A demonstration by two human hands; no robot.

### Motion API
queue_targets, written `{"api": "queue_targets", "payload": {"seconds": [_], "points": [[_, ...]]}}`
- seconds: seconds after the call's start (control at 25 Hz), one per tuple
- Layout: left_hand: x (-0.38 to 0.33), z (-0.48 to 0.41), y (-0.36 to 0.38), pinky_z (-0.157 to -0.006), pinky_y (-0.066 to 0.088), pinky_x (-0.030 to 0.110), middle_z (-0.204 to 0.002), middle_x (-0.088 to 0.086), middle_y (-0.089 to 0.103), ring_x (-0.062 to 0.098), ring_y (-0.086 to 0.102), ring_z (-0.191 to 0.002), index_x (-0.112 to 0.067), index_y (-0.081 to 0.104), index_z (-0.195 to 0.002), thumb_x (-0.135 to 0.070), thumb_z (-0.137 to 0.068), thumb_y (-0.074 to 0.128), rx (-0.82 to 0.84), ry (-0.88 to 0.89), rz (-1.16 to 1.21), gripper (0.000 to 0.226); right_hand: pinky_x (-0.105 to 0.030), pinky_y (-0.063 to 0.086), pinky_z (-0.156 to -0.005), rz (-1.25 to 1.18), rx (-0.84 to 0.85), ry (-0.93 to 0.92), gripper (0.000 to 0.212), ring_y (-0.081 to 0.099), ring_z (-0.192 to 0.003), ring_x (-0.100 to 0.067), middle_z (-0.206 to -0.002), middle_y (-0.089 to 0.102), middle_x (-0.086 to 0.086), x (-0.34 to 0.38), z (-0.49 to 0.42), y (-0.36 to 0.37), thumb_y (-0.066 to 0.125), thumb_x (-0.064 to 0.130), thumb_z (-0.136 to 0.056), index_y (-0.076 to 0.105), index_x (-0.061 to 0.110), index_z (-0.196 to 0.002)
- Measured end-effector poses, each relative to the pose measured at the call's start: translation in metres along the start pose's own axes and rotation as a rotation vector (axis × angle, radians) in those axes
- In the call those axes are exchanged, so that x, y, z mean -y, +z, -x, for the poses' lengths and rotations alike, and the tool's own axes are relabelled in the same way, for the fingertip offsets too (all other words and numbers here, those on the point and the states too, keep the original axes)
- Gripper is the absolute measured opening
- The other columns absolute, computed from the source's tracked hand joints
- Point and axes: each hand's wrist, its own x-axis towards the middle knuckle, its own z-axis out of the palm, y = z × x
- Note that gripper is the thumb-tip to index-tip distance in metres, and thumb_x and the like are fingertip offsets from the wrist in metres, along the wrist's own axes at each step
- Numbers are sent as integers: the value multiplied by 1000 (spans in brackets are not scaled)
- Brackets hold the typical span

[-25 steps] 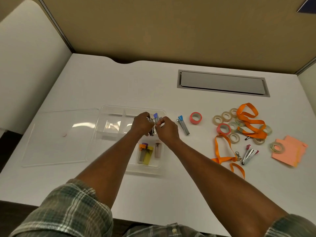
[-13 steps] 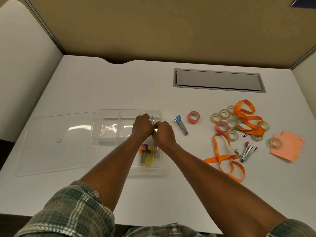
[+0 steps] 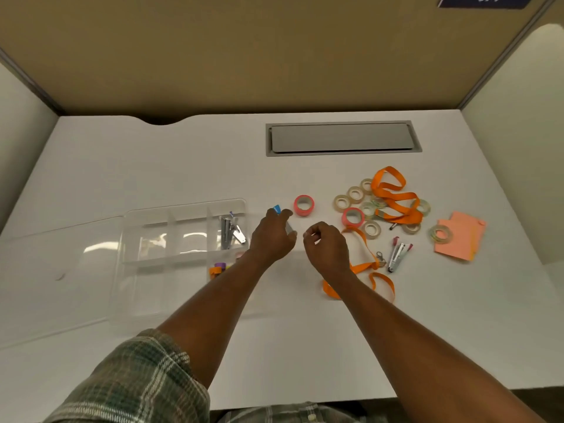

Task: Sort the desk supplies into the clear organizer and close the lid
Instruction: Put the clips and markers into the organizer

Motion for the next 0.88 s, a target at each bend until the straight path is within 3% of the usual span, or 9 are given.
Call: {"api": "queue_targets", "payload": {"seconds": [0.16,0.32,0.48,0.68,0.88], "points": [[-18,-9,29,-99,46,45,-144,24,35,40,50,-121,-21,36,-146,-34,-90,58,146,-137,-158,61,-31,50,-75,96,-77,108,13,65,-91,-23,-99,66,-6,-48,3,-45,60,26,-91,66,16,-97],[-27,-15,43,-99,45,45,-144,25,33,42,50,-120,-13,47,-136,-38,-91,58,163,-195,-243,52,-41,51,-87,186,-135,260,21,60,-109,-33,-115,57,-13,-97,6,-85,63,28,-90,65,19,-109],[-34,-15,54,-92,50,42,-128,21,48,37,57,-110,-6,55,-124,-37,-92,58,60,-180,-236,45,-44,49,-91,276,-78,357,38,54,-115,-39,-120,48,-17,-132,5,-107,61,31,-91,58,23,-128],[-43,-2,67,-82,51,34,-108,14,60,27,63,-95,-8,63,-114,-30,-93,60,-79,-193,-129,31,-42,50,-94,308,88,234,50,60,-109,-38,-122,50,-18,-149,-2,-112,56,28,-95,46,27,-145],[-47,11,70,-66,40,29,-89,15,64,29,63,-83,-5,61,-95,-20,-91,62,-236,-264,50,16,-42,48,-95,293,92,236,37,61,-109,-37,-123,49,-16,-151,-8,-108,53,30,-99,56,24,-136]]}}
